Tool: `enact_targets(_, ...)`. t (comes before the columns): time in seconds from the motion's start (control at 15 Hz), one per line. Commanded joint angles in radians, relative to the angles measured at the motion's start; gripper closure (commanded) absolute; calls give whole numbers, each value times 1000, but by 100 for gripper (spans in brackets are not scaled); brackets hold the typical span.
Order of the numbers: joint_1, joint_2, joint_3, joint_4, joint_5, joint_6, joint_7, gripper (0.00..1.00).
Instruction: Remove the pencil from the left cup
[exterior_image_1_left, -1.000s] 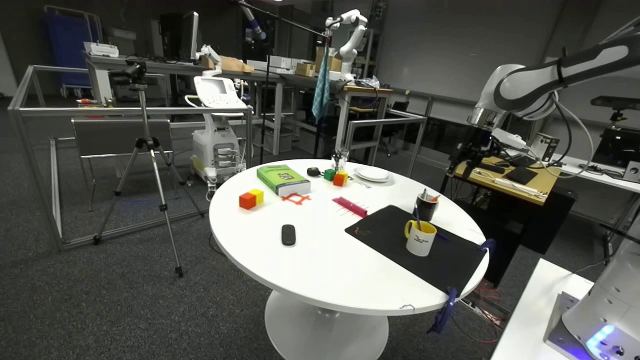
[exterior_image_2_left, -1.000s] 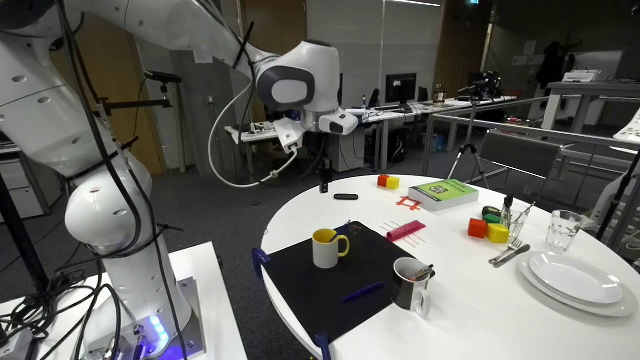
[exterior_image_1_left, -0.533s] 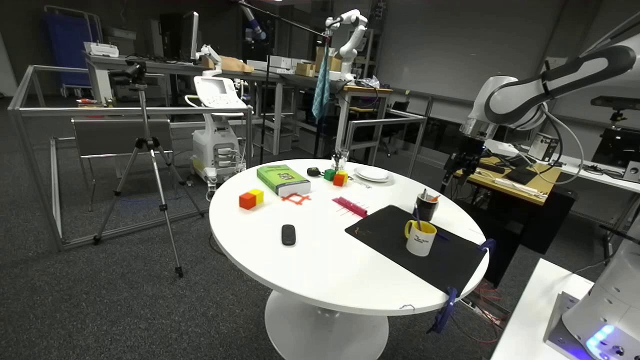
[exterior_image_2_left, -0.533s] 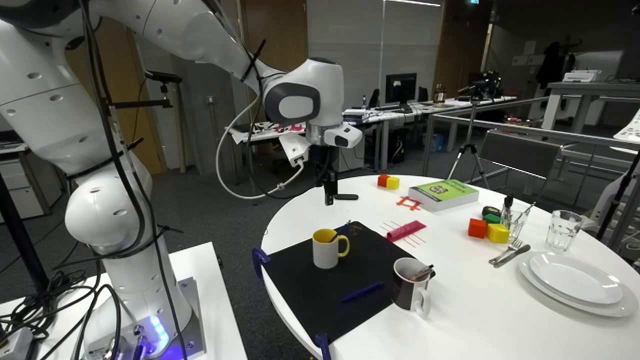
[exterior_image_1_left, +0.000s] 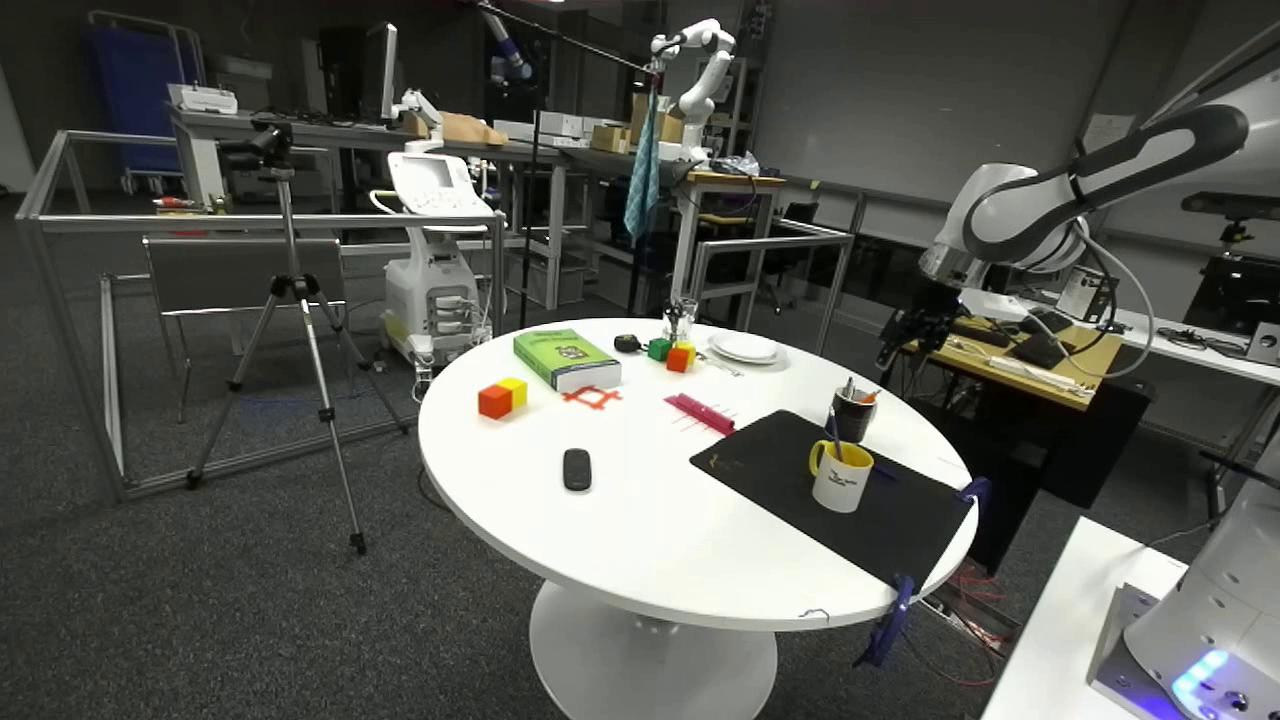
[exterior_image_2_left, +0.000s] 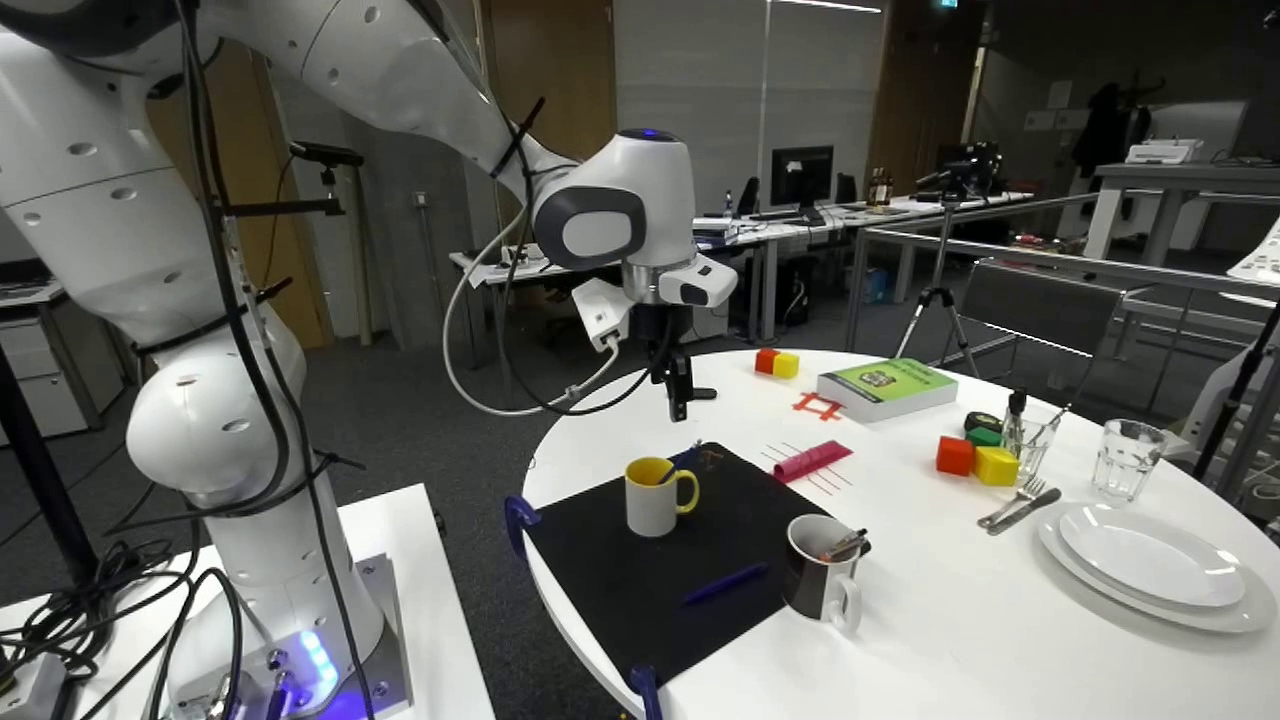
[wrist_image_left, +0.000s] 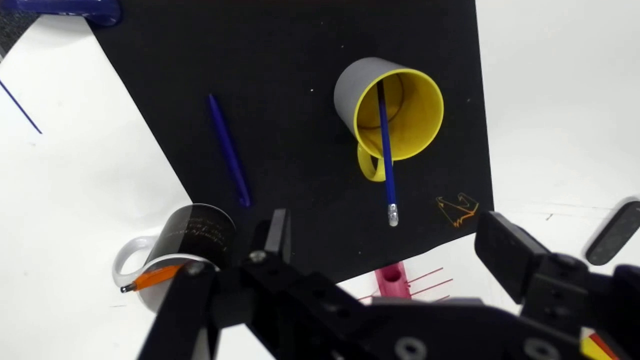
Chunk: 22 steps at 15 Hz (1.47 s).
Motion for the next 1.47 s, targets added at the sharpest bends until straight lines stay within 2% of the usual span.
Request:
enact_targets(0.0, 1, 54, 7, -9, 8, 95, 14, 0)
enact_targets(0.33, 9, 120, 18, 2, 15, 136, 11, 0)
enact_targets(0.73, 25, 159, 34, 20, 29, 132, -5, 0)
enact_targets(1.4, 24, 140, 34, 12, 18, 102, 0, 0)
